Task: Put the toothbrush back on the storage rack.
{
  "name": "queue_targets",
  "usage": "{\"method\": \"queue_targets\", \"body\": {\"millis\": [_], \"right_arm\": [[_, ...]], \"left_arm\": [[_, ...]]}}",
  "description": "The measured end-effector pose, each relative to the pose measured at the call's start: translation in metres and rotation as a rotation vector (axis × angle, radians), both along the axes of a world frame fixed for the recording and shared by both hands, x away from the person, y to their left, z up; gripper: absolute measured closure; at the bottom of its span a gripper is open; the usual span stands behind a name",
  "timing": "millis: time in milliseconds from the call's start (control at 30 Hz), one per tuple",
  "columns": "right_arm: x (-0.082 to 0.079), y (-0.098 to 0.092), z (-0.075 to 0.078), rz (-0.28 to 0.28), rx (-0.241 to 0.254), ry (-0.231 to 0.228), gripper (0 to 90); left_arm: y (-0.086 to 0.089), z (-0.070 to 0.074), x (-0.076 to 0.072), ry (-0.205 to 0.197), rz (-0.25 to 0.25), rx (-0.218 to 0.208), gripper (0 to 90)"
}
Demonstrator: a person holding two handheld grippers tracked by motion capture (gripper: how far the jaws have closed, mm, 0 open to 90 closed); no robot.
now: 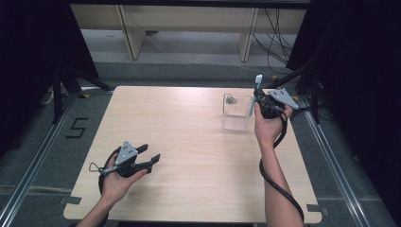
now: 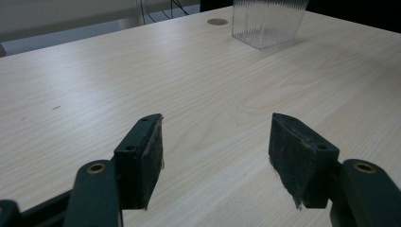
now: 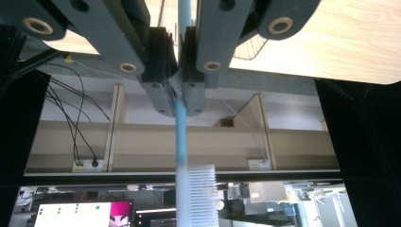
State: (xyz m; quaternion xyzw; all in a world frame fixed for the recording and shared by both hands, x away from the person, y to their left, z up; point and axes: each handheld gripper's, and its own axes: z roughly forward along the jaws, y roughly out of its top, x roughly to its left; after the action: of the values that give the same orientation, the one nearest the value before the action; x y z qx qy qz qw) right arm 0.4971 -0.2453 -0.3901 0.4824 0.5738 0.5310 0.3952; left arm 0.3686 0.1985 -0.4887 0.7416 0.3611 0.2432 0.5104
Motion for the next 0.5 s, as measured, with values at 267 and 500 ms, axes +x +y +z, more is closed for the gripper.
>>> {"method": "queue_targets", "body": {"millis": [267, 500], "right_arm": [[-0.001, 0.000, -0.009, -0.001, 0.004, 0.022, 85.5], [-0.001, -0.001, -0.017, -0.006, -0.004, 0.034, 85.5]], "left_arm": [[-0.001, -0.001, 0.001, -0.003, -0.008, -0.009, 35.4], [0.000, -0.001, 0.001, -0.006, -0.006, -0.011, 35.4]]}}
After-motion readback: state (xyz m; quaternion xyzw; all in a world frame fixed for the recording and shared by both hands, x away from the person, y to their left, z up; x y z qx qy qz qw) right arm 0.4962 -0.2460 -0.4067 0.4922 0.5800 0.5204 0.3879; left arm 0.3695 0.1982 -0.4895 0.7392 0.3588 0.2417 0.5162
